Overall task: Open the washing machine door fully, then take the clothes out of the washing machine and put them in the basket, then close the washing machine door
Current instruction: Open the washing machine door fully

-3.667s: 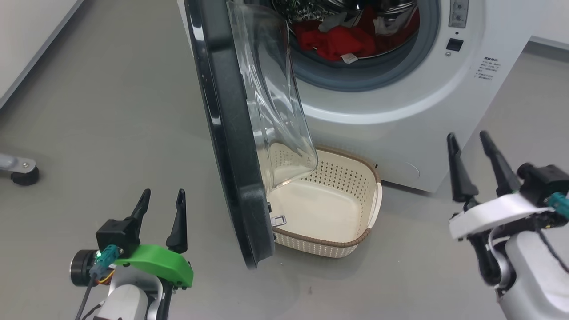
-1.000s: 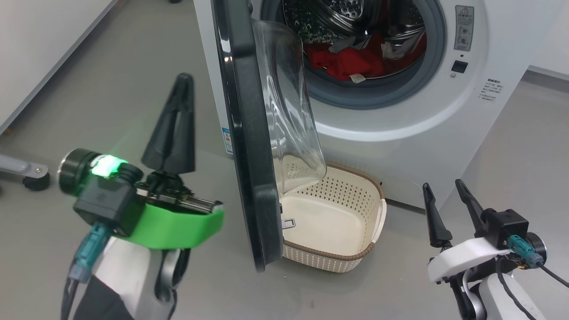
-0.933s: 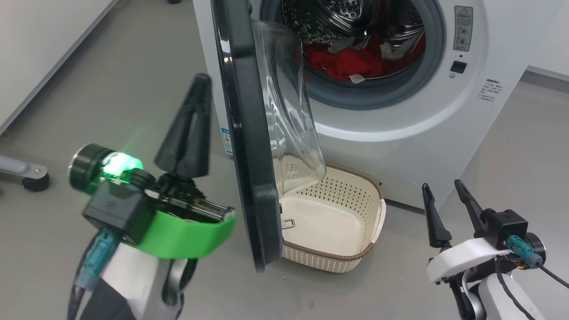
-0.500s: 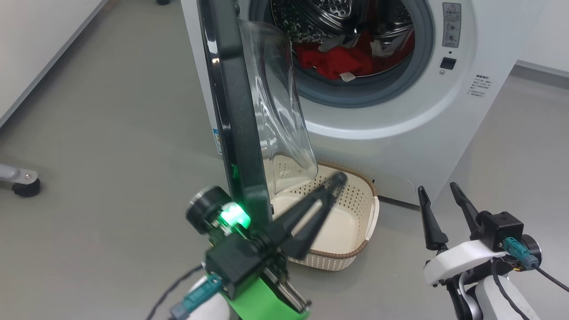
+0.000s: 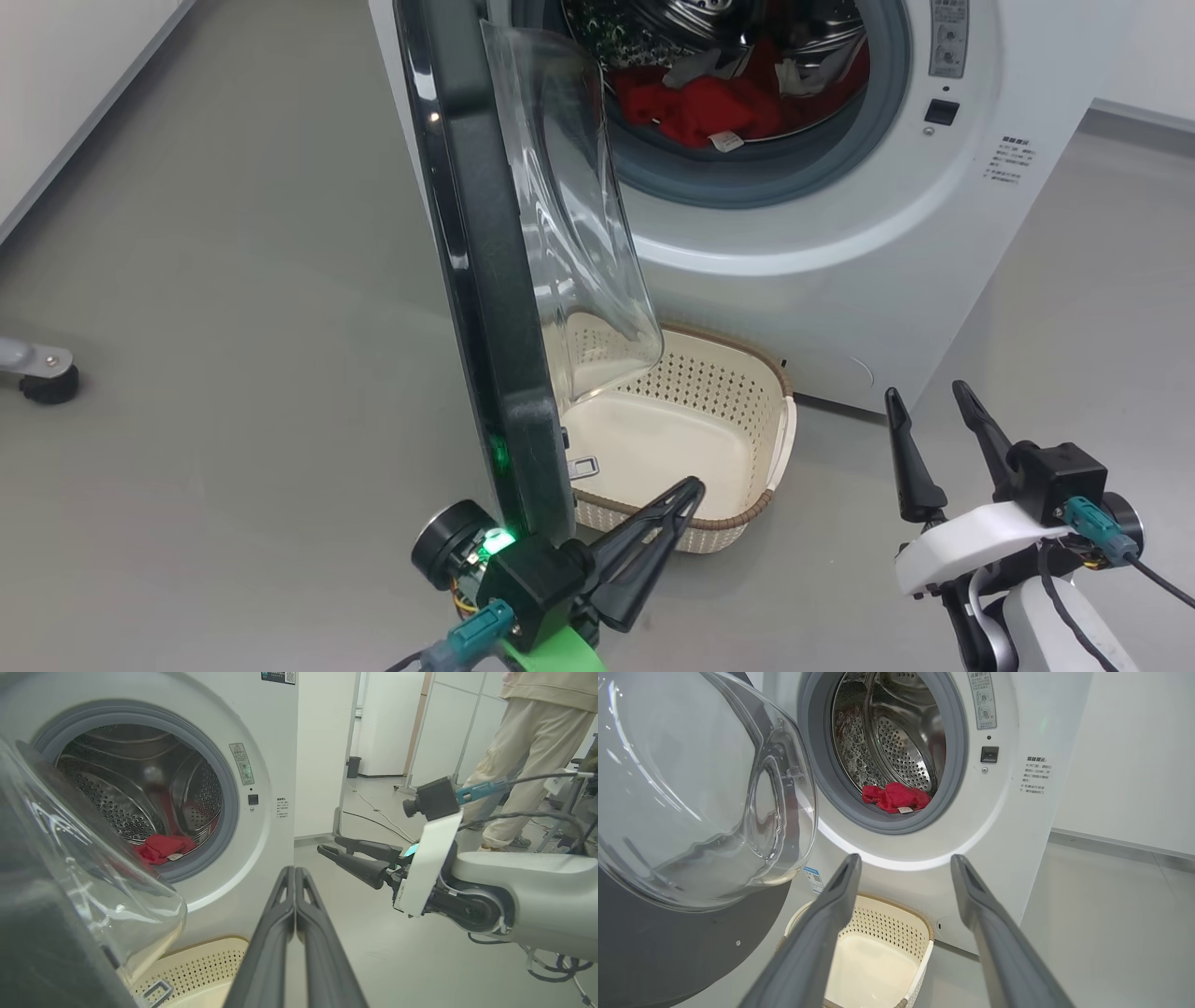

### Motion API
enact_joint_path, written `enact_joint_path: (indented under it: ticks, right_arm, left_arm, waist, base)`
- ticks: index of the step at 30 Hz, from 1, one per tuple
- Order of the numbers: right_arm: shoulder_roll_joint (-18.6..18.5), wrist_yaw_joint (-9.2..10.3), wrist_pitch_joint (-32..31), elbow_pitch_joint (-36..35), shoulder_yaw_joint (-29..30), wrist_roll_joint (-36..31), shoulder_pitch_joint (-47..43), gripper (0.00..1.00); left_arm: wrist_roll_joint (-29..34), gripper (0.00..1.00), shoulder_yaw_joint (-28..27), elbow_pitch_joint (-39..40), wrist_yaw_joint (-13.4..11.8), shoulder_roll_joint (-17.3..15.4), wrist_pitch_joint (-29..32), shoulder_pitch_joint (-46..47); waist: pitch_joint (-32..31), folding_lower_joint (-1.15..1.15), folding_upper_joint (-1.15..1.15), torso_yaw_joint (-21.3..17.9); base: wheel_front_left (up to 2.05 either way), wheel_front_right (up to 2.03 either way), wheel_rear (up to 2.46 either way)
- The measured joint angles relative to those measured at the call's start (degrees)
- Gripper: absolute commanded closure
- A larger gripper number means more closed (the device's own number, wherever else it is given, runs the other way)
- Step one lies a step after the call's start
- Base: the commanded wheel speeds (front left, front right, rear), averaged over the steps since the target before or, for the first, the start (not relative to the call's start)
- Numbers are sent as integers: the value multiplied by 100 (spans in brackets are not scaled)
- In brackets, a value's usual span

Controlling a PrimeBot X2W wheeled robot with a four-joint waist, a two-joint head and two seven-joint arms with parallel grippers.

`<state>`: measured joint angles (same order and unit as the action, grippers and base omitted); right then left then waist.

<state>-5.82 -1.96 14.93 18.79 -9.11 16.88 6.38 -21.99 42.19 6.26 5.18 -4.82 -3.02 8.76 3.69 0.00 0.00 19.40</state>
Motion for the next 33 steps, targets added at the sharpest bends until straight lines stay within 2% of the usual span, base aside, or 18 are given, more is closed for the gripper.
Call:
enact_joint_path:
  ticks: [14, 33]
  right_arm:
    - [32, -73, 0, 21, 94, -90, 19, 0]
    - [63, -151, 0, 91, 218, -204, 23, 0]
  left_arm:
    - [33, 100, -430, -400, -322, -187, 49, -74]
    - [-83, 100, -627, -689, -437, -167, 11, -101]
  waist:
    - [90, 0, 0, 56]
    - [88, 0, 0, 91]
  base:
    - [0, 0, 0]
    - [0, 0, 0]
